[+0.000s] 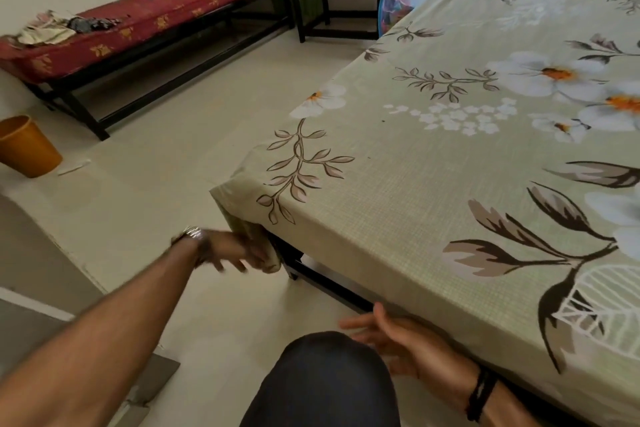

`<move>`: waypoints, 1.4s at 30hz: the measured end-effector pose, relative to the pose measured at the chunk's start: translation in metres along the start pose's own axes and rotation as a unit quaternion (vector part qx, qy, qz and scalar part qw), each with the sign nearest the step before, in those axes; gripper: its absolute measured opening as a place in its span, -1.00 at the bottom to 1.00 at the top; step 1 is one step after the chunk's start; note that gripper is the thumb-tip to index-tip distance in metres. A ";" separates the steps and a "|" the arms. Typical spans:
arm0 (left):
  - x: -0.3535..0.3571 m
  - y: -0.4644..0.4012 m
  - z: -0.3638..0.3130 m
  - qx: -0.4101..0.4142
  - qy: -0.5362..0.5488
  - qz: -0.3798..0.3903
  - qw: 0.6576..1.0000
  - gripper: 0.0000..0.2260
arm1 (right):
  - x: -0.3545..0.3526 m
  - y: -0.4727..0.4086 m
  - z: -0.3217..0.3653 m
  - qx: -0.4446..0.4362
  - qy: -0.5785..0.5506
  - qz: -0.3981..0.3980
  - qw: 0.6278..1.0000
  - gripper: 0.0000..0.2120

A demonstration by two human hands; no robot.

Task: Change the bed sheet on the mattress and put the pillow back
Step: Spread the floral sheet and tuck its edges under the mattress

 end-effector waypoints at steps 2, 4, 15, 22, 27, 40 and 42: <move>0.014 0.006 -0.018 0.128 0.105 0.044 0.985 -0.57 | -0.012 0.009 0.009 -0.071 0.048 0.017 0.996 -0.21; 0.015 0.022 -0.038 0.212 0.222 -0.020 0.951 -0.32 | -0.020 0.015 0.020 -0.105 0.050 0.029 0.993 -0.08; -0.009 0.039 -0.035 0.174 0.106 -0.152 0.967 -0.58 | 0.042 -0.007 0.018 -0.034 -0.109 0.151 0.982 -0.14; -0.040 0.035 -0.015 0.202 0.337 -0.158 0.906 -0.18 | 0.103 -0.015 0.177 -0.261 -0.004 0.044 0.964 -0.53; -0.054 0.032 -0.012 0.108 0.494 -0.236 0.830 -0.56 | 0.105 -0.076 0.298 -0.245 0.297 -0.124 0.914 -0.69; -0.115 0.071 -0.011 -0.212 0.533 -0.449 0.685 -0.49 | 0.083 -0.159 0.358 0.089 0.584 -0.014 0.807 -0.53; -0.128 0.065 -0.028 -0.264 0.407 -0.465 0.740 -0.46 | 0.078 -0.183 0.373 0.082 0.608 0.010 0.789 -0.60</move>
Point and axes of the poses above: each hand's wrist, its own y-axis away from the middle knuckle, its own x-axis out of the palm, z = x × y, the point moved 4 cm from there along -y, towards the middle knuckle, and after that the axes turned 7 degrees about x, right-handed, at the moved point
